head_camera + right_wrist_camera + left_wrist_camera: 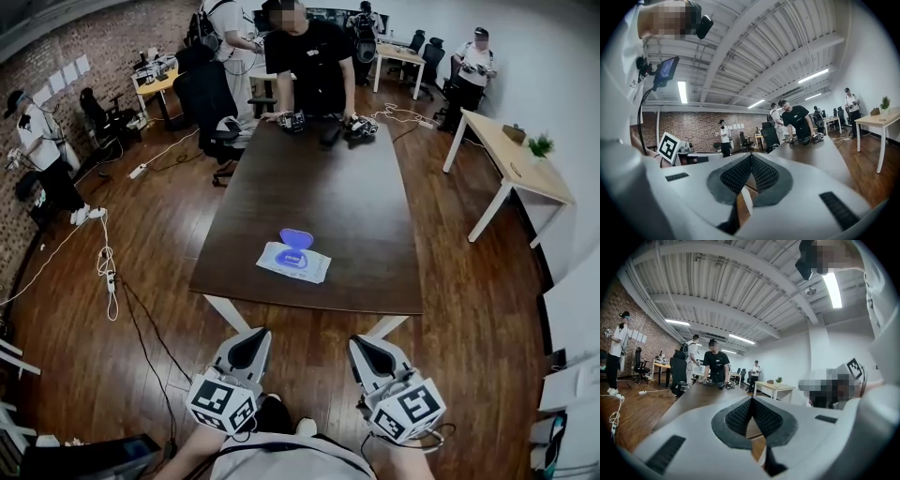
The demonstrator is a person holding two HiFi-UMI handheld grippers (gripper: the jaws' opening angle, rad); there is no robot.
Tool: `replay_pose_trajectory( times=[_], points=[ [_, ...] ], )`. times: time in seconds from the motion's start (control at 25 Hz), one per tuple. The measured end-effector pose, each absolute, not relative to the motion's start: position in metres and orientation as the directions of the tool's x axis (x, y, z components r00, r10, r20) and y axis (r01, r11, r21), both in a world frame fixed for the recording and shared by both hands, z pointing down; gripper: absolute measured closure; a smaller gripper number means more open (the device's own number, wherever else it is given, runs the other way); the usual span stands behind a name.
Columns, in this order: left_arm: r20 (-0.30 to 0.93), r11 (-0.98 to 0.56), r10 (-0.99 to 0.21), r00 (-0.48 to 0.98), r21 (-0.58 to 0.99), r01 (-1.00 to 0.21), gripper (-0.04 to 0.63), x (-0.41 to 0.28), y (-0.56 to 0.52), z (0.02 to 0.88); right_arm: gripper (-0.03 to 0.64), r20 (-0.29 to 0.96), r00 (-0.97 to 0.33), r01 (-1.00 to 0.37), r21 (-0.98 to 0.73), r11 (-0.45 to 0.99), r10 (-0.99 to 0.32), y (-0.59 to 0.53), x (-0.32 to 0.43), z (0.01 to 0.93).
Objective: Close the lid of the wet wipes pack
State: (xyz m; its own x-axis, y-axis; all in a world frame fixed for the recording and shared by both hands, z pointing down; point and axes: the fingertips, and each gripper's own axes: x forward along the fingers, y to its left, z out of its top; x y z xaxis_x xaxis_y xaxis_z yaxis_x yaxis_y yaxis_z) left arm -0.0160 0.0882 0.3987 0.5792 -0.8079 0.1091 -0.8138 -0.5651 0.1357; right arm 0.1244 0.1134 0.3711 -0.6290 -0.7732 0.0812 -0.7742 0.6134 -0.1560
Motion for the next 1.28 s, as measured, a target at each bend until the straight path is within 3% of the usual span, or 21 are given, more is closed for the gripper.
replay_pose_trajectory(
  times=[0.48, 1.28],
  points=[
    [0.117, -0.587, -0.79, 0.602, 0.142, -0.797, 0.594, -0.012, 0.026, 0.405, 0.612, 0.103, -0.623, -0.779, -0.166, 0.604, -0.775, 0.055, 0.118, 0.38],
    [0.145, -0.701, -0.682, 0.717, 0.148, -0.697, 0.594, -0.055, -0.181, 0.4, 0.612, 0.146, -0.565, -0.824, -0.149, 0.547, -0.812, -0.152, 0.045, 0.376]
  ],
)
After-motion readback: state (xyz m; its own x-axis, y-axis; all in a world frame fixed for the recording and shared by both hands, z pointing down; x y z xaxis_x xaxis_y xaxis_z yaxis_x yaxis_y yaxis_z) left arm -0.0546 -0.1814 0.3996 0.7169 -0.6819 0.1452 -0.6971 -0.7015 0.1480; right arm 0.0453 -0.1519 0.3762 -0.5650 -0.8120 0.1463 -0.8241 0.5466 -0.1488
